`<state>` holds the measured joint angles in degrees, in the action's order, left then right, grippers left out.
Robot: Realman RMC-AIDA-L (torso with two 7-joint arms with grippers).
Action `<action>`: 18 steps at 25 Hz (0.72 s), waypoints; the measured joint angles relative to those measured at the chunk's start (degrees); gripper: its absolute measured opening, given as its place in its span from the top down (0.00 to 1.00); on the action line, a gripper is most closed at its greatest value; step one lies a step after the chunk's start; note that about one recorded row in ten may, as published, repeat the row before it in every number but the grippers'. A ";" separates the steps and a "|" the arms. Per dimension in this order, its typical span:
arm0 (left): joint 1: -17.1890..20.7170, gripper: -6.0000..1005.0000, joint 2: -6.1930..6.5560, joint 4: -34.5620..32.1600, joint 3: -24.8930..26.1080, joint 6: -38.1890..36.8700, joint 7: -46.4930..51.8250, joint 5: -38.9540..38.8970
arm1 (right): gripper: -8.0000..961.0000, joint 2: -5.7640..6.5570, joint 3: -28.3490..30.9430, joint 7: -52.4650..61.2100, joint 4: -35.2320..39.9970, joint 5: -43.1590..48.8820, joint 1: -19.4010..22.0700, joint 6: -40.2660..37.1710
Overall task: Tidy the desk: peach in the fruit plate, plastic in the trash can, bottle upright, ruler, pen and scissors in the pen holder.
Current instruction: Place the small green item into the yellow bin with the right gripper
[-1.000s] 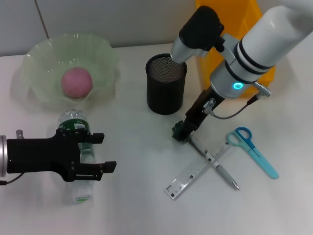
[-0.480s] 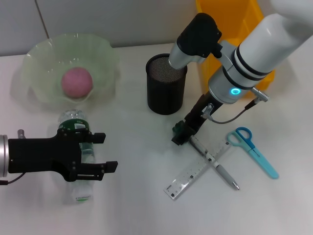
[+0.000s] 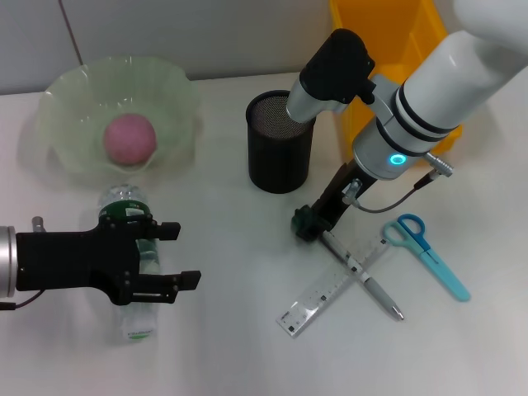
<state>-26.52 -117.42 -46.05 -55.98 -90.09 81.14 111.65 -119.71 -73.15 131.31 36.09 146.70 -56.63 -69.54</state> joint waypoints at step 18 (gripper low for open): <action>0.20 0.19 0.31 0.00 0.63 0.01 0.19 0.10 | 0.71 0.54 5.15 2.73 39.71 -13.00 17.05 -19.09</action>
<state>-26.31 -117.10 -46.05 -55.36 -90.08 81.33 111.75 -119.17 -67.99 134.04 75.81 133.70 -39.58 -88.63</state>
